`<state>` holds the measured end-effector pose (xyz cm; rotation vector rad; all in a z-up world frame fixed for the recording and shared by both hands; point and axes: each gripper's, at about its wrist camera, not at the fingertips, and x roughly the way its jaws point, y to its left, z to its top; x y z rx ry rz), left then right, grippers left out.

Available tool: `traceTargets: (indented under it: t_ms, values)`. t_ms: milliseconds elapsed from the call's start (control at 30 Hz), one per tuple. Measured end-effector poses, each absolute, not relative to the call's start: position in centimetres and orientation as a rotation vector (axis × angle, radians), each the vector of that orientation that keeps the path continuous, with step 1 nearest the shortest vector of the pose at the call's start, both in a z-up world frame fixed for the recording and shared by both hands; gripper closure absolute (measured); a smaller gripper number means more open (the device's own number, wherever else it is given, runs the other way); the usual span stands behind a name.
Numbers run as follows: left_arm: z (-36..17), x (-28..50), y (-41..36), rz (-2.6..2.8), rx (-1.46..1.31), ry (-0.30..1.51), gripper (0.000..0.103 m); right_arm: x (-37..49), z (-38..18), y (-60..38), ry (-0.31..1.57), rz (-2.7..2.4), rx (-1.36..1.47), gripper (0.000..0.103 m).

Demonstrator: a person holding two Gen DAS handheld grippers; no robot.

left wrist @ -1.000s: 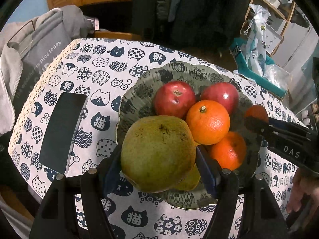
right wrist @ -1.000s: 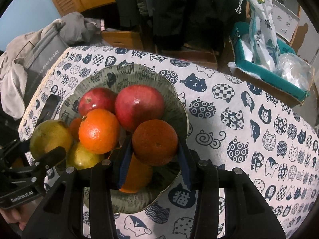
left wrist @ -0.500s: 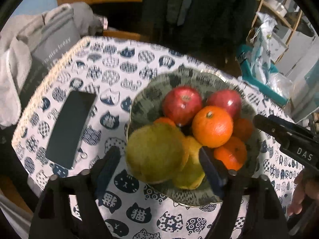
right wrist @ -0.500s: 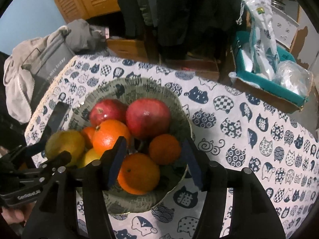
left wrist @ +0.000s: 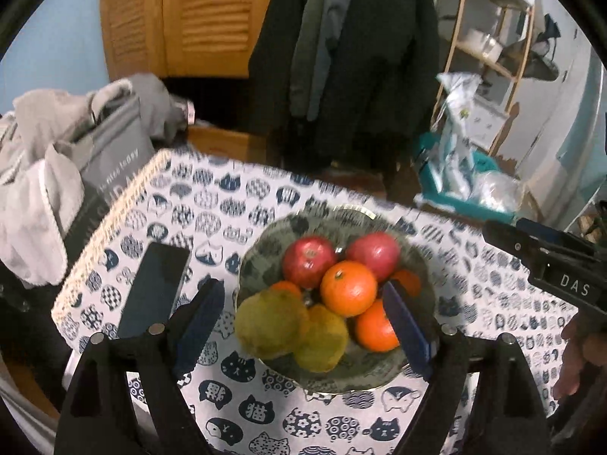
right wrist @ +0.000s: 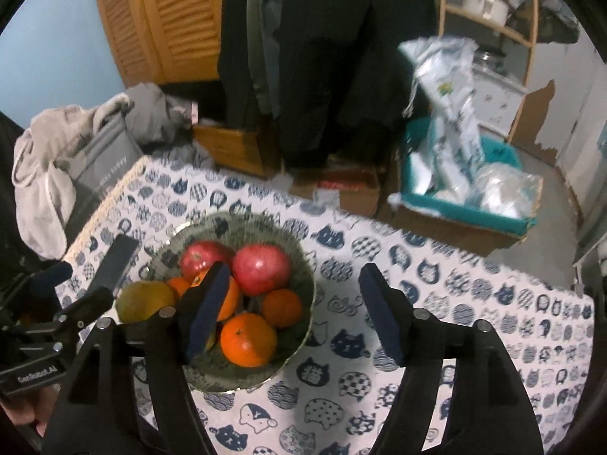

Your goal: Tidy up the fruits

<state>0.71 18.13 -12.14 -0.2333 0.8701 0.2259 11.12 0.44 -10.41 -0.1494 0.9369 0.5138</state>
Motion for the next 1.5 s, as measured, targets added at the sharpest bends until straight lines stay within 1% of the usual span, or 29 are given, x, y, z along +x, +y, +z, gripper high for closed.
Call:
traceTargets:
  t_ms: [200, 267, 300, 433, 500, 700, 1033, 1300, 1500]
  values:
    - [-8.6, -0.5, 17.4, 0.207, -0.226, 0.792, 0.015, 9.5, -6.5, -1.3, 0.855, 0.491, -0.143, 0.024]
    - [-7.3, -1.0, 17.1, 0.205, -0.217, 0.764, 0.011, 8.9, -5.2, -2.0, 0.827, 0.48, -0.138, 0.021]
    - [-6.7, -1.2, 16.9, 0.205, -0.211, 0.75, 0.009, 8.5, -4.6, -2.3, 0.816, 0.476, -0.136, 0.021]
    - [-4.7, -1.9, 16.1, 0.2, -0.19, 0.703, 0.006, 7.1, -2.3, -3.7, 0.762, 0.462, -0.133, 0.02]
    - [-3.8, -2.4, 15.7, 0.196, -0.179, 0.68, 0.003, 6.6, -1.4, -4.4, 0.741, 0.451, -0.132, 0.02]
    - [-1.0, -3.7, 14.5, 0.204, -0.13, 0.609, 0.001, 5.0, 0.9, -7.0, 0.683, 0.409, -0.116, 0.019]
    - [2.8, -5.4, 12.7, 0.19, -0.104, 0.509, 0.001, 3.0, 2.3, -10.6, 0.614, 0.365, -0.103, 0.019]
    - [2.8, -5.0, 11.8, 0.178, -0.096, 0.511, 0.001, 2.5, 2.4, -11.8, 0.566, 0.332, -0.113, 0.019]
    - [1.9, -4.1, 11.6, 0.187, -0.09, 0.555, 0.001, 3.2, 1.6, -11.8, 0.585, 0.331, -0.12, 0.019]
